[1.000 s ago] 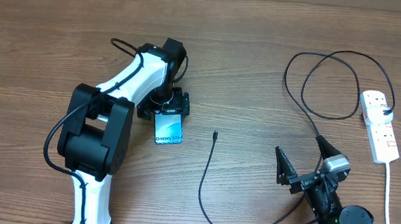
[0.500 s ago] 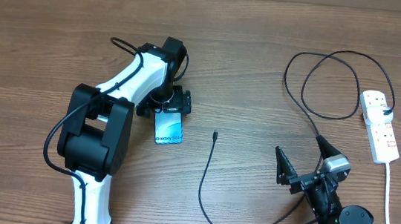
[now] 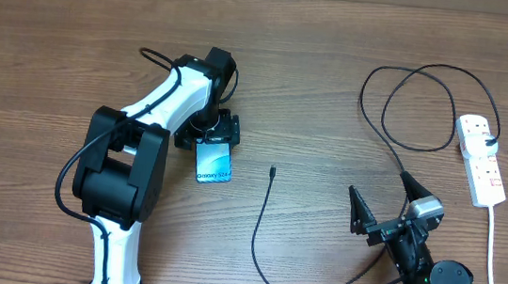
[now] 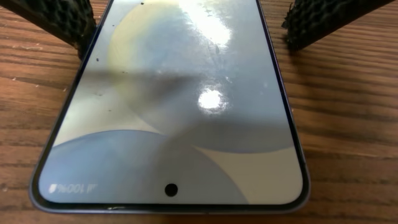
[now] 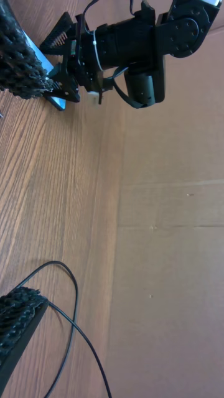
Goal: Plug charger to phone and switch on socket
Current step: 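Hold the phone upright near the cable plug with the left gripper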
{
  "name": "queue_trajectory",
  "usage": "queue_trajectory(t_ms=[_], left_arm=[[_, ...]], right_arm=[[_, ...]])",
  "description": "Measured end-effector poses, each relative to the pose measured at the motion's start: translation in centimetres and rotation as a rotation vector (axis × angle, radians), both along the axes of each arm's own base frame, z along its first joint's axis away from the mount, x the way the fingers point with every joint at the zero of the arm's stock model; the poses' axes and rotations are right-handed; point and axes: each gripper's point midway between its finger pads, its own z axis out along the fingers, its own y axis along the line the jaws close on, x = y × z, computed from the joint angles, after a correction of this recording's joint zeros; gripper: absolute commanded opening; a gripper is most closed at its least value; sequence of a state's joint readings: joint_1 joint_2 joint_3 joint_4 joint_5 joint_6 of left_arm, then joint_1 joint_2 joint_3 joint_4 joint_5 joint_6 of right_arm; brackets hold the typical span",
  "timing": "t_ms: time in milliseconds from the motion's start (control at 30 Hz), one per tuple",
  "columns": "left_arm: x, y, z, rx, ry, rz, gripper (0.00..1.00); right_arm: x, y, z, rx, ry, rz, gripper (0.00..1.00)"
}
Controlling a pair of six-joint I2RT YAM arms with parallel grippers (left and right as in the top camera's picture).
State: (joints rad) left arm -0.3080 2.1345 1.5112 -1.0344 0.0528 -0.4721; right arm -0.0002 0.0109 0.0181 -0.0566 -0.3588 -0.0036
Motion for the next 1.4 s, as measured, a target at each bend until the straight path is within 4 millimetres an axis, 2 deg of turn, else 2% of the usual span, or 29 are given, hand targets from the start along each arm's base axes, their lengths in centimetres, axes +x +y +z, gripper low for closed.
queue_trajectory(t_ms=[233,467,800,967,1400], left_arm=[[-0.60,-0.54,-0.03,-0.002,0.016,-0.015,0.91],[-0.87,-0.78,-0.05,-0.005,0.023,-0.019,0.80],[-0.94,-0.79,-0.05,-0.006,0.026,-0.020,0.79],[-0.96,-0.80,-0.05,-0.007,0.027,-0.020,0.75],[-0.99,-0.76,0.15,-0.014,0.017,-0.019,0.76]], right_arm=[[0.00,0.00,0.01,0.000,0.000,0.000,1.00],[0.00,0.01,0.01,0.000,-0.001,0.000,1.00],[0.00,0.00,0.02,0.000,-0.001,0.000,1.00],[0.00,0.00,0.01,0.000,-0.001,0.000,1.00],[0.00,0.00,0.02,0.000,-0.001,0.000,1.00]])
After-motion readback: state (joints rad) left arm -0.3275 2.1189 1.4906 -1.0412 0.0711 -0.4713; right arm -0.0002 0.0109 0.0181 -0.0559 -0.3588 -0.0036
